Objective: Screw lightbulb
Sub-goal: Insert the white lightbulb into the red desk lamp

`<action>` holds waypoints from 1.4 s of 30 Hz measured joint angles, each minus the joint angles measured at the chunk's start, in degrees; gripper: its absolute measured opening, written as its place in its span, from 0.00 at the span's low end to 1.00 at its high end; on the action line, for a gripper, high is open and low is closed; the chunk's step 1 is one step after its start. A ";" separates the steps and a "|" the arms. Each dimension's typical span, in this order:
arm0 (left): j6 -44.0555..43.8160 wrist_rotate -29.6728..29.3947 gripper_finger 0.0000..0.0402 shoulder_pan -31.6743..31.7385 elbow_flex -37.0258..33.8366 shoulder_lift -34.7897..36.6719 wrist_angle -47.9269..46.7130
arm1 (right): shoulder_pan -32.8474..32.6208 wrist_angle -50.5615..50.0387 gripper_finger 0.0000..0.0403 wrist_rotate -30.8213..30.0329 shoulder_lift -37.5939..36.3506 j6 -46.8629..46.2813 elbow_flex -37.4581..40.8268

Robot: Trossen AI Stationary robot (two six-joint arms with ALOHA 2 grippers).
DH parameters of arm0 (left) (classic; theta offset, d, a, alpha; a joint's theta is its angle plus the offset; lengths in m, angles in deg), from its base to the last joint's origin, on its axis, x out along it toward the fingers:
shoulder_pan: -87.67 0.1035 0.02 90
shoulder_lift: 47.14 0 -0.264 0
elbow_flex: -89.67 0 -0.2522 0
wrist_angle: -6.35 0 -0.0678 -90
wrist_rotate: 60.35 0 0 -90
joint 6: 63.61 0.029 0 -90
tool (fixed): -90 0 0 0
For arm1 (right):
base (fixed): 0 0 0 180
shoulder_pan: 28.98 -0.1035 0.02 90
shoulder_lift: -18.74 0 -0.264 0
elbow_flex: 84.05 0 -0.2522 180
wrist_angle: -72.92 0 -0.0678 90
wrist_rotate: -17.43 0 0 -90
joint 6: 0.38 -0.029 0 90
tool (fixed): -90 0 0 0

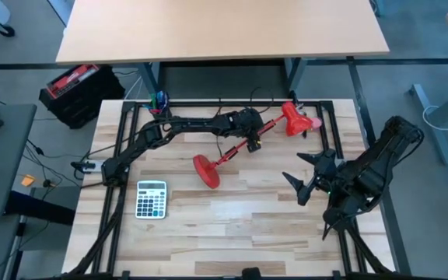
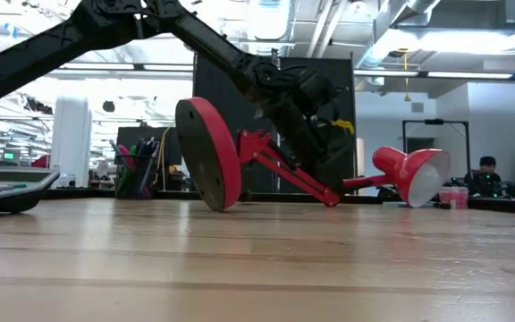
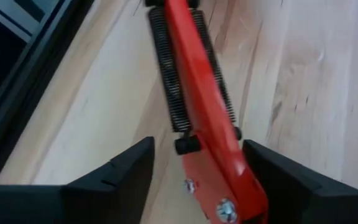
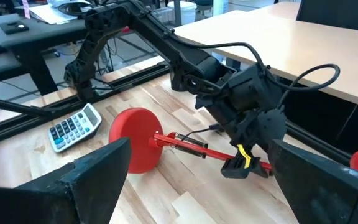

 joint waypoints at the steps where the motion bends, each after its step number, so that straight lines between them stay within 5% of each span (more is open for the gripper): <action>1: 0.47 -0.03 0.54 0.00 0.00 0.00 -0.21 | 0.21 0.01 0.96 0.00 0.00 0.04 0.00; 13: -3.07 -0.29 0.12 0.69 0.00 -0.47 -0.55 | 0.49 0.48 0.96 0.13 0.00 0.00 0.00; 26: -8.60 0.12 0.12 0.77 -0.37 0.84 7.25 | 0.40 0.67 0.96 0.46 -0.04 0.44 0.00; 42: -7.38 -0.93 0.12 -0.77 -0.11 15.33 17.01 | -3.30 5.13 0.96 -0.04 -0.11 11.74 0.00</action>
